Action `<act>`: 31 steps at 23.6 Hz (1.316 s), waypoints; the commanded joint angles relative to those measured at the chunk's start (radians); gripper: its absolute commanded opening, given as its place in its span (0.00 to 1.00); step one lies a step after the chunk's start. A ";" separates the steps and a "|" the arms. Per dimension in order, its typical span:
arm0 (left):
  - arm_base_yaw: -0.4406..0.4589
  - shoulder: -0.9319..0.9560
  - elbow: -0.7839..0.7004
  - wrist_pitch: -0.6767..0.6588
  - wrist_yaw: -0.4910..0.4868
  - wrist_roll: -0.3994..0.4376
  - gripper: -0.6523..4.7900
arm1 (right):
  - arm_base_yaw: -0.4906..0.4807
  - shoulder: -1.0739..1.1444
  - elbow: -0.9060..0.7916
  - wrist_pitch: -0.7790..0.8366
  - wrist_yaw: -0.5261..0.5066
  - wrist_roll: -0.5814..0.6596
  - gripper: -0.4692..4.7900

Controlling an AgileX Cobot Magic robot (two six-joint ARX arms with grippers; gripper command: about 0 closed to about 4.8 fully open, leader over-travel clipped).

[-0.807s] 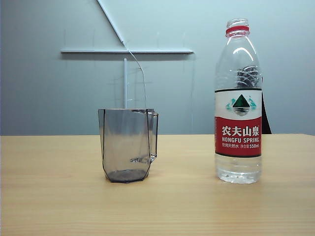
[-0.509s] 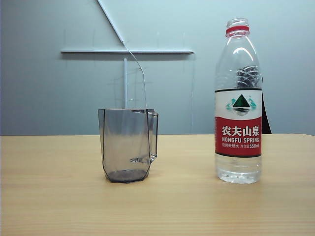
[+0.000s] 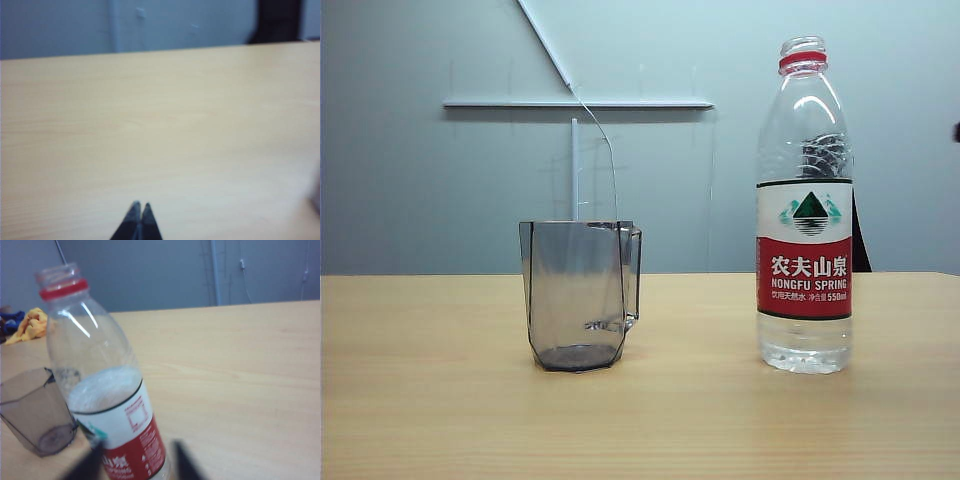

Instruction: Pick up the mineral water bottle on the table and pour water into the mug until it's half full.

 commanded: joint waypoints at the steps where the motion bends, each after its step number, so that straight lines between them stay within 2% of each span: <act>1: -0.083 0.042 0.002 0.011 0.003 -0.003 0.12 | 0.108 0.028 -0.003 -0.007 0.104 -0.010 0.89; 2: -0.107 0.055 0.002 0.012 0.003 -0.003 0.12 | 0.142 0.036 -0.003 -0.006 0.116 -0.021 1.00; 5: -0.190 0.086 0.002 0.011 0.003 -0.003 0.12 | 0.255 0.064 -0.003 -0.005 0.199 -0.082 1.00; 6: -0.245 0.099 0.002 0.011 0.003 -0.003 0.12 | 0.326 0.083 -0.003 0.001 0.300 -0.115 1.00; 8: -0.302 0.106 0.002 0.011 0.004 -0.003 0.12 | 0.407 0.116 -0.004 0.044 0.414 -0.140 1.00; 10: -0.322 0.106 0.002 0.012 0.003 -0.003 0.12 | 0.435 0.144 -0.004 0.079 0.435 -0.140 1.00; 18: -0.328 0.105 0.002 0.012 0.003 -0.003 0.12 | 0.441 0.391 -0.004 0.316 0.436 -0.140 1.00; 21: -0.328 0.105 0.002 0.011 0.003 -0.003 0.12 | 0.441 0.566 -0.004 0.459 0.436 -0.139 1.00; 23: -0.328 0.105 0.002 0.011 0.003 -0.003 0.12 | 0.441 0.749 -0.002 0.659 0.437 -0.140 1.00; 31: -0.328 0.105 0.002 0.012 0.003 -0.003 0.12 | 0.429 1.167 0.001 1.094 0.436 -0.139 1.00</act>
